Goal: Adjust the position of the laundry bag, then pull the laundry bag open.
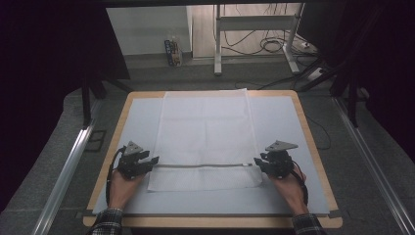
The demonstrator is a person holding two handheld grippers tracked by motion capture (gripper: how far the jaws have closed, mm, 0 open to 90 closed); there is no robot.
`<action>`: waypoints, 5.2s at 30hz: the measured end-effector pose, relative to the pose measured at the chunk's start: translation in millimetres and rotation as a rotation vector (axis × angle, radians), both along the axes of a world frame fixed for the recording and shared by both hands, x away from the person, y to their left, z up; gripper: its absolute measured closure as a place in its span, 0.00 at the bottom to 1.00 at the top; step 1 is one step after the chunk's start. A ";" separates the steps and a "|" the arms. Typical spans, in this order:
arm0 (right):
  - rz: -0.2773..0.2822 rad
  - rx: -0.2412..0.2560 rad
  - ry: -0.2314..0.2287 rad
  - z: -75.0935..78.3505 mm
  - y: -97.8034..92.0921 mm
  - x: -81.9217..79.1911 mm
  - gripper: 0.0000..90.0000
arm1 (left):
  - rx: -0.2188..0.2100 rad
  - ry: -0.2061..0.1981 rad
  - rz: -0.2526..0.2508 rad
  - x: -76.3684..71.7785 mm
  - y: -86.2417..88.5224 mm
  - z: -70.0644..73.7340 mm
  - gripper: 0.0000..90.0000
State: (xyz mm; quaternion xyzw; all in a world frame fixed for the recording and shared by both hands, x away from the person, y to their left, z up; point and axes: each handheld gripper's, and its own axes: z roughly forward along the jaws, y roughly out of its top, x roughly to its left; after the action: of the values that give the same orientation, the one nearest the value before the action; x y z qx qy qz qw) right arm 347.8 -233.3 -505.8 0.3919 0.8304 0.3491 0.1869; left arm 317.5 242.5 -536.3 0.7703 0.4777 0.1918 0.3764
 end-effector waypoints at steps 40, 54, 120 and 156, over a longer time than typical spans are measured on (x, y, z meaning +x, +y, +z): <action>-0.012 -0.043 0.071 -7.7 12.1 25.0 0.97 | 0.026 0.082 0.028 18.2 -12.9 -5.3 0.99; 0.034 -0.069 0.077 -2.1 2.7 10.6 0.97 | 0.085 0.074 -0.041 9.8 -23.9 -0.4 0.98; 0.061 -0.045 0.041 6.7 -32.8 -41.6 0.31 | -0.019 0.066 -0.159 -35.8 -35.2 5.4 0.20; 0.056 0.021 0.037 7.5 -33.9 -43.8 0.00 | 0.055 0.002 -0.171 -37.4 -41.0 4.0 0.05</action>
State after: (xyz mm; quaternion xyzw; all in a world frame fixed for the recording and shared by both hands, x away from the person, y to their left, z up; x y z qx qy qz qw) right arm 304.0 -267.2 -498.2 0.3768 0.8406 0.3557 0.1577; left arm 280.1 201.5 -532.4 0.8185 0.4051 0.1713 0.3697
